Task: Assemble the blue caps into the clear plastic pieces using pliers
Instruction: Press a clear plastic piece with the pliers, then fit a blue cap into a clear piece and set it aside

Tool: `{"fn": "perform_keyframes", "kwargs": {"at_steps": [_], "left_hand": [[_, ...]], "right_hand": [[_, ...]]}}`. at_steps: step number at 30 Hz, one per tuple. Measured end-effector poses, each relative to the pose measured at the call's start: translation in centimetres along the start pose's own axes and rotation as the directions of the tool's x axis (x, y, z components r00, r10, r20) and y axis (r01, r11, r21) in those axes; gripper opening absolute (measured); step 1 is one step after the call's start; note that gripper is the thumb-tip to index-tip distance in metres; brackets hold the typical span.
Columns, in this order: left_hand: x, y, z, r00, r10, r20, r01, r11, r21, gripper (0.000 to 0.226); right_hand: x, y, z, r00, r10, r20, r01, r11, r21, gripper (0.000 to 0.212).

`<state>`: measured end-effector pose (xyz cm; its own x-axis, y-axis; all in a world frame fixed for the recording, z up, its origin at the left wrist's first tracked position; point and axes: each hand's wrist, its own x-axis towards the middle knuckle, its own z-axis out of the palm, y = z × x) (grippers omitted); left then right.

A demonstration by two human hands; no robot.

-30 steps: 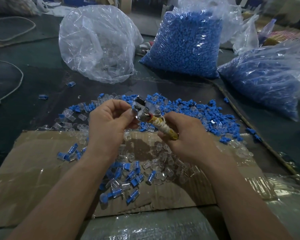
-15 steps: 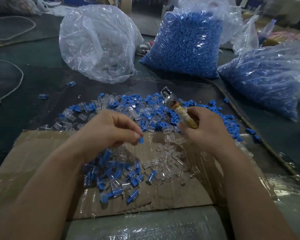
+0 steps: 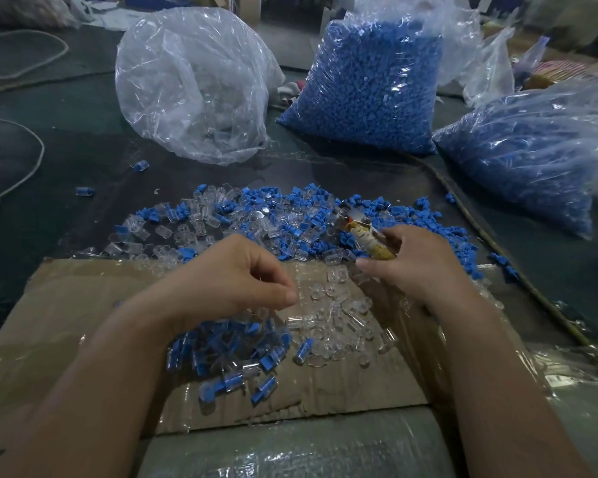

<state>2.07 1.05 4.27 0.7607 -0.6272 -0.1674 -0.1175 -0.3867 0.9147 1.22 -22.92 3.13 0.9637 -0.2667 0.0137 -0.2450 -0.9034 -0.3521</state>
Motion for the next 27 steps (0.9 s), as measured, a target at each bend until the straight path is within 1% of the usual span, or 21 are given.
{"fn": "perform_keyframes", "kwargs": {"at_steps": [2, 4, 6, 8, 11, 16, 18, 20, 23, 25, 27], "left_hand": [[0.4, -0.1, 0.2, 0.985, 0.008, -0.172, -0.014, 0.999, -0.034, 0.01], [0.8, -0.2, 0.3, 0.939, 0.006, -0.344, -0.029, 0.998, -0.061, 0.012], [1.0, -0.3, 0.3, 0.893, -0.009, -0.45, -0.032, 0.996, -0.083, 0.01], [1.1, -0.4, 0.3, 0.867, -0.019, -0.499, -0.035, 0.994, -0.099, 0.01], [1.2, -0.6, 0.3, 0.858, -0.005, -0.514, -0.032, 0.998, -0.063, 0.012], [1.4, -0.8, 0.6, 0.87, 0.008, -0.493, -0.022, 0.999, -0.023, 0.014], [1.4, -0.8, 0.7, 0.87, 0.0, -0.494, -0.02, 0.999, -0.034, 0.013], [1.5, -0.9, 0.6, 0.865, -0.004, -0.503, -0.018, 0.999, -0.038, 0.012], [1.6, -1.0, 0.7, 0.859, 0.014, -0.512, -0.012, 1.0, 0.007, 0.015], [1.7, -1.0, 0.8, 0.858, 0.029, -0.513, -0.006, 0.999, 0.047, 0.016], [1.7, -1.0, 0.9, 0.87, 0.028, -0.493, -0.015, 0.999, 0.03, 0.017]], "right_hand": [[0.1, 0.3, -0.1, 0.999, 0.048, 0.001, -0.048, 0.999, -0.011, 0.063], [0.3, 0.5, -0.1, 0.996, 0.083, 0.015, -0.082, 0.996, -0.03, 0.058], [0.4, 0.7, -0.1, 0.994, 0.103, 0.045, -0.101, 0.994, -0.048, 0.052], [0.5, 0.8, 0.0, 0.992, 0.111, 0.062, -0.107, 0.992, -0.07, 0.051], [0.6, 1.0, 0.0, 0.992, 0.106, 0.073, -0.1, 0.992, -0.083, 0.061], [0.5, 1.1, 0.2, 0.986, 0.084, 0.146, -0.066, 0.99, -0.128, 0.092], [0.4, 1.0, 0.3, 0.986, 0.082, 0.147, -0.06, 0.987, -0.148, 0.097], [0.3, 0.9, 0.3, 0.986, 0.08, 0.147, -0.058, 0.987, -0.152, 0.098], [0.3, 0.8, 0.2, 0.989, 0.077, 0.124, -0.064, 0.993, -0.104, 0.091], [0.2, 0.5, 0.2, 0.996, 0.052, 0.067, -0.048, 0.997, -0.061, 0.084], [0.1, 0.1, 0.3, 1.0, 0.013, -0.008, -0.013, 0.999, -0.042, 0.077]]}}
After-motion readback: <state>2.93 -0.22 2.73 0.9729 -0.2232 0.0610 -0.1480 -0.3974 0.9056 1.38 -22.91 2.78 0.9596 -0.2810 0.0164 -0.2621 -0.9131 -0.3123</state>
